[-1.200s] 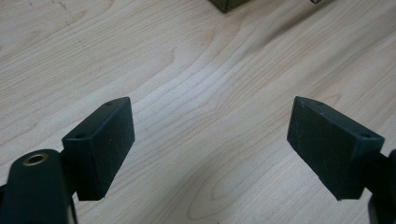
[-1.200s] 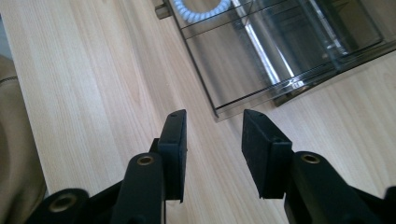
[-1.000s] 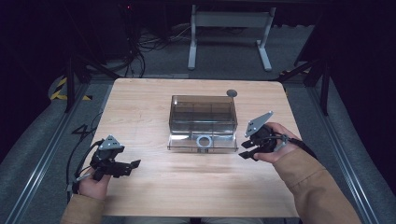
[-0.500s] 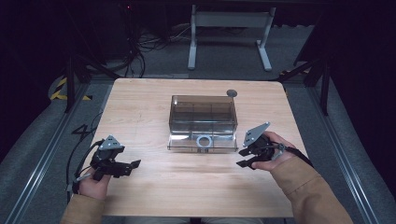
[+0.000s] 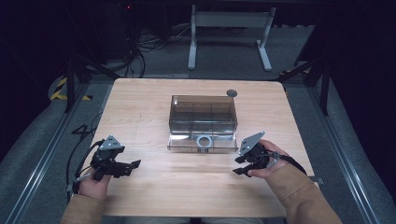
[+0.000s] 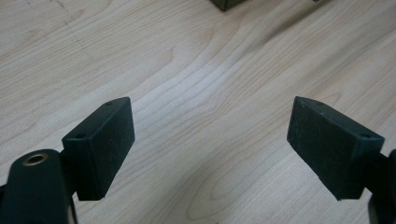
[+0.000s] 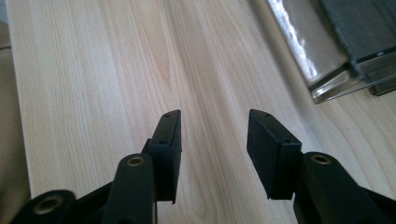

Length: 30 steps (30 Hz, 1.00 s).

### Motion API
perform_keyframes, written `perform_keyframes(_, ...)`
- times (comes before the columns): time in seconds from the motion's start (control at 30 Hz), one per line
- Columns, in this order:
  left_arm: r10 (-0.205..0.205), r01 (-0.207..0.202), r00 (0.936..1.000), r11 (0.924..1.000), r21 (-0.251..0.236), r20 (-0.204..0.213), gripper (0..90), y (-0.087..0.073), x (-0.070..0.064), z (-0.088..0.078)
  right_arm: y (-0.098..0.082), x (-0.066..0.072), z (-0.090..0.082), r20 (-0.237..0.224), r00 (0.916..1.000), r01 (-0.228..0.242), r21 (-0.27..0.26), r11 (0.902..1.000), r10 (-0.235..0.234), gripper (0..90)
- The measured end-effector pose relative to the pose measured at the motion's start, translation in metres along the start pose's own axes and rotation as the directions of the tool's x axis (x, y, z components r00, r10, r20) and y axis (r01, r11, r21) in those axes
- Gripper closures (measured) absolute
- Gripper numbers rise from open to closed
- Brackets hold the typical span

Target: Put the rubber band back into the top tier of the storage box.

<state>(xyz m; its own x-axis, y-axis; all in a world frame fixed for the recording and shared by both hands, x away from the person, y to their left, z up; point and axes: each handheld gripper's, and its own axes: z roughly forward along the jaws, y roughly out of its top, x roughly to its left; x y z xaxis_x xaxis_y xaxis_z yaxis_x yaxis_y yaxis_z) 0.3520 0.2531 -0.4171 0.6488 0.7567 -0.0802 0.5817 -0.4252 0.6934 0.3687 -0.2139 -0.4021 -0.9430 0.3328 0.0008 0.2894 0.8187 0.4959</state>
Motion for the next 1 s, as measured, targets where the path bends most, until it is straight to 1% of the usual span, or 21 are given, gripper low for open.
perform_keyframes(0.1, 0.002, -0.002, 1.0000, 1.0000, 0.001, -0.001, 15.7, 0.000, 0.000, 0.000, -0.003, 0.001, 0.006, -0.003, 1.0000, -0.003, -0.002, 1.0000, 0.003, 56.8)
perform_keyframes(0.27, 0.001, -0.001, 1.0000, 1.0000, 0.002, -0.002, 15.7, 0.000, 0.000, 0.001, -0.007, 0.003, 0.014, -0.002, 1.0000, -0.009, 0.011, 0.9999, 0.009, 56.6)
perform_keyframes(0.3, 0.001, -0.001, 1.0000, 1.0000, 0.000, -0.003, 15.7, 0.000, 0.000, 0.001, -0.008, 0.004, 0.016, -0.002, 0.9998, -0.017, 0.014, 0.9997, 0.017, 56.5)
perform_keyframes(0.33, 0.001, -0.001, 1.0000, 1.0000, 0.000, -0.003, 15.7, 0.000, 0.000, 0.001, -0.009, 0.003, 0.017, -0.002, 0.9999, -0.011, 0.011, 0.9999, 0.011, 56.5)
perform_keyframes(0.37, 0.001, -0.001, 1.0000, 1.0000, 0.000, -0.003, 15.7, 0.000, 0.000, 0.001, -0.009, 0.004, 0.018, -0.002, 0.9999, -0.017, 0.015, 0.9997, 0.017, 56.5)
perform_keyframes(0.47, 0.001, -0.001, 1.0000, 1.0000, 0.003, -0.002, 15.7, 0.000, 0.000, 0.001, -0.011, 0.005, 0.022, 0.001, 0.9998, -0.018, 0.016, 0.9997, 0.018, 56.4)
perform_keyframes(0.5, 0.001, -0.001, 1.0000, 1.0000, 0.000, -0.003, 15.7, 0.000, 0.000, 0.001, -0.012, 0.005, 0.024, -0.001, 0.9999, -0.011, 0.013, 0.9999, 0.011, 56.3)
perform_keyframes(0.53, 0.001, -0.001, 1.0000, 1.0000, 0.000, -0.003, 15.7, 0.000, 0.000, 0.001, -0.012, 0.006, 0.024, 0.002, 0.9999, -0.015, 0.024, 0.9996, 0.015, 56.2)
perform_keyframes(0.57, -0.001, 0.001, 1.0000, 1.0000, 0.002, -0.001, 15.7, 0.000, -0.001, 0.001, -0.013, 0.005, 0.026, 0.005, 0.9999, -0.011, 0.018, 0.9998, 0.011, 56.1)
perform_keyframes(0.6, -0.005, 0.005, 1.0000, 1.0000, 0.002, 0.001, 15.7, 0.000, -0.001, 0.001, -0.013, 0.006, 0.026, 0.002, 0.9998, -0.020, 0.022, 0.9996, 0.020, 56.1)
perform_keyframes(0.7, 0.001, -0.001, 1.0000, 1.0000, 0.001, -0.003, 15.7, 0.000, 0.000, 0.001, -0.015, 0.007, 0.029, 0.004, 0.9997, -0.023, 0.022, 0.9995, 0.023, 56.0)
perform_keyframes(0.83, 0.001, -0.001, 1.0000, 1.0000, 0.001, -0.002, 15.7, 0.000, 0.000, 0.002, -0.017, 0.009, 0.033, 0.006, 0.9999, -0.013, 0.012, 0.9998, 0.013, 55.6)
perform_keyframes(0.87, 0.001, -0.001, 1.0000, 1.0000, 0.000, -0.002, 15.7, 0.000, -0.001, 0.002, -0.017, 0.010, 0.033, 0.006, 0.9998, -0.017, 0.018, 0.9997, 0.017, 55.5)
perform_keyframes(0.9, -0.005, 0.005, 1.0000, 1.0000, 0.003, 0.001, 15.7, 0.000, -0.001, 0.002, -0.017, 0.010, 0.035, 0.008, 0.9999, -0.009, 0.011, 0.9999, 0.009, 55.3)
perform_keyframes(1.0, 0.000, 0.000, 1.0000, 1.0000, 0.000, -0.002, 15.7, 0.000, -0.001, 0.002, -0.018, 0.011, 0.036, 0.008, 1.0000, -0.006, 0.009, 0.9999, 0.006, 54.9)
